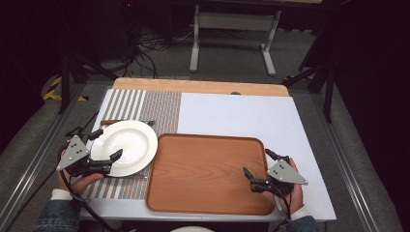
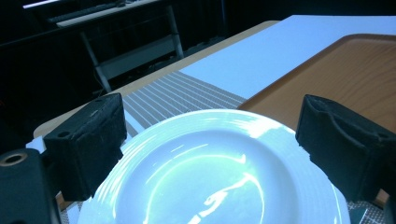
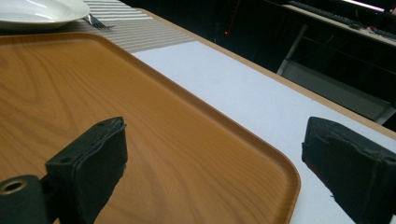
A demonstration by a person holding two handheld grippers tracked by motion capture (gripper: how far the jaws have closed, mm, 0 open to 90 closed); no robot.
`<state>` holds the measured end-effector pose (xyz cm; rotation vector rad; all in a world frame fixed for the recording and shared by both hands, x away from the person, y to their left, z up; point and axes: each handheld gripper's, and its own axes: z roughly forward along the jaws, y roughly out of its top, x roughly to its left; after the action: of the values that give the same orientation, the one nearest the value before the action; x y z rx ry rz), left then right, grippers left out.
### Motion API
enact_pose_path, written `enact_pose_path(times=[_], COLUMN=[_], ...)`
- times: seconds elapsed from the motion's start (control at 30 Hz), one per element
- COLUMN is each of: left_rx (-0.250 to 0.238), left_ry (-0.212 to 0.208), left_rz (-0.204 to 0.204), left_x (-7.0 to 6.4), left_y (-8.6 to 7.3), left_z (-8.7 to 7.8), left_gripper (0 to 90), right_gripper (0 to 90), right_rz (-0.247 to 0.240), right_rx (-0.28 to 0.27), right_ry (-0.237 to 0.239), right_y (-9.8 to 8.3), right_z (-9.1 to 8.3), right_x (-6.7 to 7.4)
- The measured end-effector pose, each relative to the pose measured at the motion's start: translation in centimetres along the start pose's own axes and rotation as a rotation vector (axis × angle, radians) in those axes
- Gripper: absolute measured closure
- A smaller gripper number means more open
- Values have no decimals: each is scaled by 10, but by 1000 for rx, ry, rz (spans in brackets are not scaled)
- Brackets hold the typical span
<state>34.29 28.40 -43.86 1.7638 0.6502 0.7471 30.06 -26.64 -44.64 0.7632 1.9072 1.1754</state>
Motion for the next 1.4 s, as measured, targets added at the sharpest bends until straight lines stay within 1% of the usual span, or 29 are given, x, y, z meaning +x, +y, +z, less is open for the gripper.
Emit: enact_pose_path(times=[0.07,0.13,0.2,0.27,0.3,0.37,0.4,0.47,0.5,0.53,0.63,0.67,0.73,0.77,0.87,0.9,0.93,0.97,1.0,1.03,1.07,1.13,1.17,1.23,1.27,1.3,1.33,1.37,1.4], left_rx=[11,14,22,31,32,37,49,43,36,34,40,41,40,43,47,52,62,79,97,99,99,105,108,113,121,150,166,166,194], left_ry=[-4,-3,-4,10,4,2,10,10,10,8,10,10,13,11,0,-5,-17,-37,-33,-13,-13,1,16,20,29,34,31,31,47], left_rz=[7,6,3,13,8,13,25,23,15,9,18,18,21,19,14,14,17,19,30,38,38,32,32,18,23,31,33,33,59], left_x=[0,-1,-1,-1,-1,-2,-2,-2,-2,-2,-3,-2,-1,1,3,4,5,7,8,12,12,22,26,35,38,49,54,54,59], left_y=[-2,-3,-4,-7,-8,-9,-10,-10,-11,-11,-10,-10,-10,-9,-9,-8,-8,-8,-7,-7,-7,-7,-7,-6,-5,-3,-2,-2,-2], left_z=[2,3,4,4,4,4,2,1,0,0,0,1,3,4,5,5,5,7,8,10,10,10,10,11,11,14,15,15,19], left_gripper=[93,90,92,91,94,100,100,100,100,98,98,98,97,98,113,119,119,159,158,157,152,144,140,143,143,147,160,166,166], right_gripper=[75,75,73,73,73,73,73,73,73,73,73,73,73,73,74,75,75,74,74,72,72,66,65,64,63,61,60,60,60], right_rz=[-2,-4,-6,-7,-8,-5,-7,-14,-14,-30,-30,-39,-42,-43,-50,-49,-49,-46,-39,-31,-31,-25,-27,-33,-33,-32,-34,-34,-36], right_rx=[-10,-16,-27,-34,-36,-37,-46,-54,-54,-51,-54,-54,-58,-60,-62,-64,-64,-75,-79,-84,-84,-85,-86,-87,-87,-80,-79,-79,-77], right_ry=[5,6,-1,-10,-11,-11,-13,-14,-14,-19,-15,-22,-22,-20,-11,1,1,14,15,19,19,24,24,21,20,21,23,23,26], right_y=[0,0,1,2,3,3,5,6,6,6,6,8,9,12,15,17,17,21,23,24,24,24,24,25,25,26,26,26,27], right_z=[0,0,0,0,0,0,2,3,3,8,12,17,19,26,32,34,34,36,37,37,37,36,35,35,36,37,38,38,38], right_x=[-2,-2,-3,-3,-4,-4,-4,-4,-4,-4,-5,-7,-7,-9,-10,-11,-11,-12,-12,-13,-13,-12,-11,-11,-10,-10,-9,-9,-9])
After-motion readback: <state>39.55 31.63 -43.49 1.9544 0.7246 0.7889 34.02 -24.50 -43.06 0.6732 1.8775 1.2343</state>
